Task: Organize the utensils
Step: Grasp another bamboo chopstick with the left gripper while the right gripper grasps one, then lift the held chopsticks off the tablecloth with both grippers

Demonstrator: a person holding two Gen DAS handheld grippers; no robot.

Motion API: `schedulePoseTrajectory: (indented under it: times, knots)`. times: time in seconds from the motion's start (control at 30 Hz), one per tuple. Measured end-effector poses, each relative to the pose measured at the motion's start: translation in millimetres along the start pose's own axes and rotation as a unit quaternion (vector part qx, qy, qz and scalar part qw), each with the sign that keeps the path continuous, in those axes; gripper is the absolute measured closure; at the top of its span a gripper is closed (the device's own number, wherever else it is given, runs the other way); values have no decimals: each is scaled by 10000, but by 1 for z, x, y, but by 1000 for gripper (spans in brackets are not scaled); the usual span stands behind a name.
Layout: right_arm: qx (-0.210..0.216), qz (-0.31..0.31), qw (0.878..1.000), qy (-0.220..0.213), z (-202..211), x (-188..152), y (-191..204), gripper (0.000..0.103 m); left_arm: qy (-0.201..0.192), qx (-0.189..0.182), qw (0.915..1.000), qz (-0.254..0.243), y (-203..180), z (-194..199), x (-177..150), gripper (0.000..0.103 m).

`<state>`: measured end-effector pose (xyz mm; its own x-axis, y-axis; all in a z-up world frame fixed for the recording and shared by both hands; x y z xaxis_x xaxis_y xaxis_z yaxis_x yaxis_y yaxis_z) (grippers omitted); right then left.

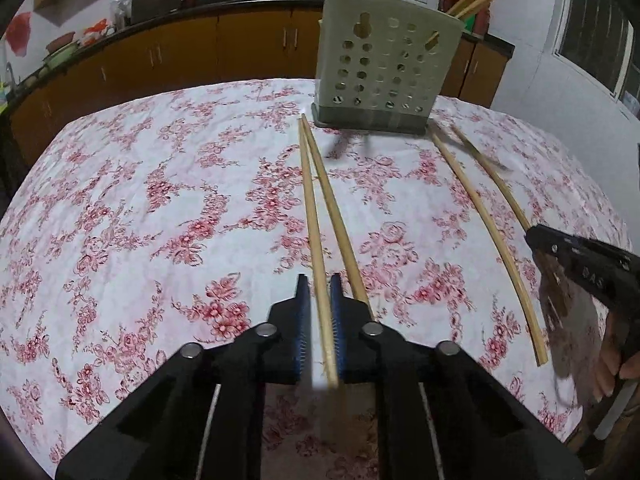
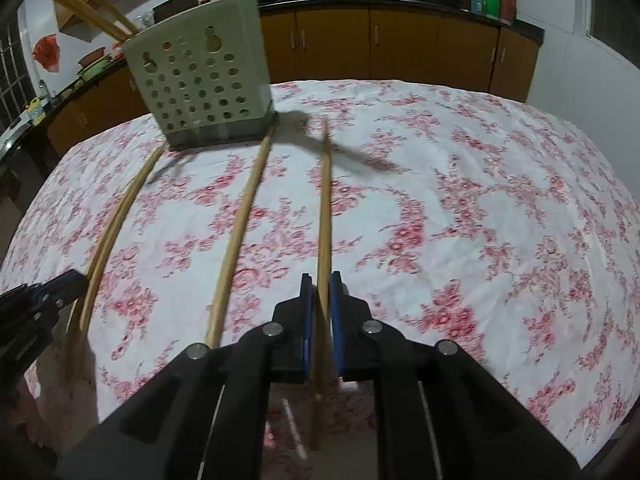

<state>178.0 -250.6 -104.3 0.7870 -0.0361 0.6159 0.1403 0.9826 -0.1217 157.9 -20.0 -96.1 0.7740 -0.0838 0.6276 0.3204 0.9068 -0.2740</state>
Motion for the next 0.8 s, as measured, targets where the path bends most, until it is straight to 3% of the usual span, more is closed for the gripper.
schedulePoseTrajectory:
  times: [0.17,0.33,0.47,0.8]
  knots:
    - [16,160,9998,-66,0,1,9,94,-46,158,9998,138,16,-1,9,95]
    - [-265,-2,9996,-95,-8,10,-2,95,-145,334,9983,460,42,2,18,95]
    - [-476,-208,9986,-111,-16,15,-14,94,-222,302,9976,590,53,4,21,95]
    - [-389,-288,9988,-107,-18,15,-19,93,-268,199,9971,685,54,5,20,95]
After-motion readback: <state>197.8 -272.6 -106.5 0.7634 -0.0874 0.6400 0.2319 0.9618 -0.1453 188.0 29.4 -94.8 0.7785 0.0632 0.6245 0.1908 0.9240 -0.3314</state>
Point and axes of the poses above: each gripper's, at about its wrist camera, not at the fingertips, and z roughly against the way its jaws point, y to its left, x to its top, the point moved 1 cm from there along -z, roughly the way its jaws point, and after that the axes turned 15 degrees about -x, right-handed, at the moved point
